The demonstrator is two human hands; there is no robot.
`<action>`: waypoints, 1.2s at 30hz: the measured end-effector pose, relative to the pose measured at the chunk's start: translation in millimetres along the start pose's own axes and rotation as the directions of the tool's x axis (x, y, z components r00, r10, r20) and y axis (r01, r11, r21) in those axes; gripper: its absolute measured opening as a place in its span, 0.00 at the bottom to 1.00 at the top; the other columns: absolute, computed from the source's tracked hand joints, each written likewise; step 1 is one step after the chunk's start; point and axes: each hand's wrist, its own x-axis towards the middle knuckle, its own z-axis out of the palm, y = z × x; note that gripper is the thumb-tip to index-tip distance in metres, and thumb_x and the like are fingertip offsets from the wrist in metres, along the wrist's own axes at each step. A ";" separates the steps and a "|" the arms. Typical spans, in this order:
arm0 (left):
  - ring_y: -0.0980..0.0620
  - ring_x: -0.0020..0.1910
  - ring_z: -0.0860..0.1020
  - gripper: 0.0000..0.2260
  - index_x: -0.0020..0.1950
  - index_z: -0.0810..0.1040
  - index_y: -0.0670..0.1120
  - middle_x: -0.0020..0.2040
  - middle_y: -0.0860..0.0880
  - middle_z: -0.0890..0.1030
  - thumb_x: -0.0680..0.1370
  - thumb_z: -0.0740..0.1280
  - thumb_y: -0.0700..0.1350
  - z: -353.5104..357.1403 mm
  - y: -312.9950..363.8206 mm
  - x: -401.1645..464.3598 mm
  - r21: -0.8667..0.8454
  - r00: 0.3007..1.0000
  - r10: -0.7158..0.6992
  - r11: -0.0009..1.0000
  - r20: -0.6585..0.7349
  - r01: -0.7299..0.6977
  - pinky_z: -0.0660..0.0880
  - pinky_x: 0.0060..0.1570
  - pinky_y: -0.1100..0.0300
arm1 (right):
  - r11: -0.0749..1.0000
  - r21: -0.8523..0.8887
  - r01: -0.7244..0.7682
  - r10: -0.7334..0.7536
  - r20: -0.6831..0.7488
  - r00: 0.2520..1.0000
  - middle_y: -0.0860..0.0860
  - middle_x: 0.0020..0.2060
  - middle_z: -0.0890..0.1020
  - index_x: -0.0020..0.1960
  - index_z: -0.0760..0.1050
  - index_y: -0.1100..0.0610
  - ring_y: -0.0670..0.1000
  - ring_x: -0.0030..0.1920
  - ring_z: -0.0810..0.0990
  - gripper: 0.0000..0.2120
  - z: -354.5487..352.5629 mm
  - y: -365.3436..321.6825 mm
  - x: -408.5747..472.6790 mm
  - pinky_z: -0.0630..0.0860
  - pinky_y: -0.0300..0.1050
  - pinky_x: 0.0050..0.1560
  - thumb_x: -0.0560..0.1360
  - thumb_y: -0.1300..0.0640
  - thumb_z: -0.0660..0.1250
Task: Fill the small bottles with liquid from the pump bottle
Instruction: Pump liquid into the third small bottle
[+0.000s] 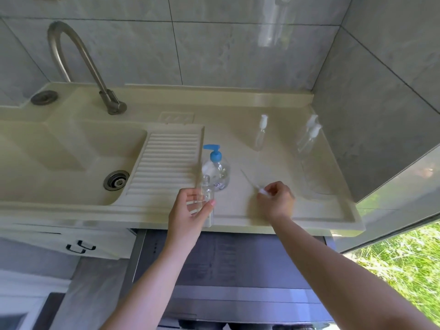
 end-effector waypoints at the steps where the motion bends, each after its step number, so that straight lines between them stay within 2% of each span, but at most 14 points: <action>1: 0.58 0.53 0.79 0.13 0.54 0.75 0.51 0.51 0.57 0.80 0.74 0.75 0.46 -0.1 -0.3 0.1 0.003 1.000 0.001 1.000 -0.006 -0.001 0.72 0.43 0.73 | 1.000 -0.003 -0.002 0.002 0.006 1.000 0.52 0.44 0.79 0.44 0.77 0.56 0.54 0.47 0.77 0.05 0.5 1.3 0.6 0.70 0.42 0.46 0.70 0.58 0.72; 5: 0.59 0.54 0.78 0.13 0.55 0.75 0.51 0.51 0.58 0.79 0.74 0.74 0.47 -1.5 4.9 -2.7 0.009 1.000 0.019 1.000 -0.017 -0.019 0.72 0.44 0.72 | 1.000 -0.005 -0.002 0.002 0.050 0.999 0.54 0.47 0.80 0.48 0.78 0.57 0.54 0.48 0.77 0.08 -5.6 2.5 1.7 0.68 0.40 0.47 0.70 0.58 0.73; 10: 0.56 0.54 0.78 0.14 0.55 0.75 0.50 0.52 0.56 0.79 0.74 0.74 0.47 -1.8 16.7 -3.7 0.003 0.998 0.056 0.998 -0.026 -0.056 0.72 0.48 0.66 | 0.997 0.032 0.075 -0.077 0.070 0.995 0.52 0.51 0.79 0.52 0.78 0.56 0.52 0.53 0.78 0.14 -26.4 -10.2 0.6 0.71 0.40 0.52 0.69 0.59 0.77; 13: 0.53 0.55 0.79 0.14 0.55 0.75 0.50 0.53 0.53 0.80 0.74 0.74 0.47 0.2 19.7 -2.5 0.008 0.997 0.073 0.997 -0.029 -0.073 0.72 0.48 0.64 | 0.984 0.098 0.147 -0.153 0.060 0.986 0.52 0.53 0.80 0.53 0.77 0.55 0.50 0.51 0.77 0.14 -40.8 -26.4 -2.1 0.69 0.37 0.48 0.70 0.61 0.76; 16: 0.53 0.55 0.79 0.13 0.54 0.74 0.50 0.54 0.53 0.79 0.74 0.75 0.47 3.8 20.2 -0.1 0.002 0.995 0.085 0.996 -0.050 -0.085 0.72 0.48 0.64 | 0.956 0.206 0.208 -0.225 0.064 0.972 0.48 0.52 0.80 0.56 0.75 0.53 0.48 0.49 0.79 0.16 -56.0 -44.2 -7.7 0.71 0.35 0.43 0.70 0.63 0.74; 19: 0.52 0.56 0.80 0.13 0.52 0.74 0.50 0.55 0.53 0.80 0.73 0.75 0.47 10.1 16.8 0.9 -0.006 0.993 0.075 0.997 -0.087 -0.076 0.73 0.49 0.63 | 0.931 0.282 0.232 -0.276 0.130 0.952 0.46 0.50 0.80 0.57 0.76 0.52 0.45 0.47 0.81 0.17 -65.2 -57.9 -12.8 0.73 0.28 0.41 0.71 0.63 0.72; 22: 0.53 0.56 0.79 0.13 0.54 0.75 0.50 0.55 0.53 0.80 0.73 0.75 0.48 16.1 15.6 -2.1 -0.019 0.990 0.064 0.998 -0.129 -0.066 0.73 0.50 0.63 | 0.924 0.318 0.214 -0.293 0.225 0.929 0.45 0.47 0.82 0.58 0.76 0.49 0.43 0.43 0.82 0.16 -67.4 -66.9 -15.6 0.72 0.27 0.34 0.72 0.62 0.71; 26: 0.54 0.57 0.79 0.15 0.56 0.75 0.50 0.56 0.53 0.80 0.73 0.75 0.48 12.8 9.0 -4.6 -0.003 0.986 0.056 0.998 -0.160 -0.057 0.74 0.53 0.61 | 0.918 0.319 0.234 -0.331 0.297 0.896 0.44 0.44 0.82 0.57 0.76 0.47 0.40 0.37 0.80 0.15 -60.8 -73.6 -24.3 0.72 0.29 0.31 0.74 0.62 0.69; 30: 0.55 0.56 0.78 0.14 0.57 0.76 0.51 0.54 0.54 0.80 0.74 0.74 0.46 1.5 6.0 1.2 0.032 0.983 0.055 0.998 -0.175 -0.050 0.74 0.52 0.61 | 0.912 0.321 0.257 -0.365 0.344 0.865 0.45 0.45 0.82 0.60 0.76 0.47 0.40 0.37 0.80 0.17 -50.6 -76.0 -32.1 0.73 0.32 0.33 0.74 0.62 0.70; 33: 0.56 0.55 0.78 0.14 0.56 0.76 0.51 0.53 0.55 0.80 0.73 0.75 0.46 -6.7 6.6 9.6 0.065 0.984 0.068 0.996 -0.162 -0.058 0.72 0.49 0.66 | 0.895 0.277 0.349 -0.435 0.372 0.820 0.45 0.49 0.82 0.64 0.75 0.47 0.42 0.38 0.81 0.20 -45.6 -88.0 -32.3 0.74 0.31 0.36 0.75 0.62 0.69; 36: 0.55 0.55 0.78 0.14 0.55 0.76 0.51 0.53 0.56 0.80 0.73 0.76 0.46 -14.9 7.2 19.7 0.077 0.991 0.072 0.995 -0.116 -0.064 0.73 0.50 0.63 | 0.863 0.233 0.448 -0.505 0.355 0.787 0.46 0.53 0.80 0.68 0.73 0.49 0.43 0.42 0.82 0.23 -36.3 -103.6 -32.3 0.74 0.27 0.41 0.76 0.63 0.69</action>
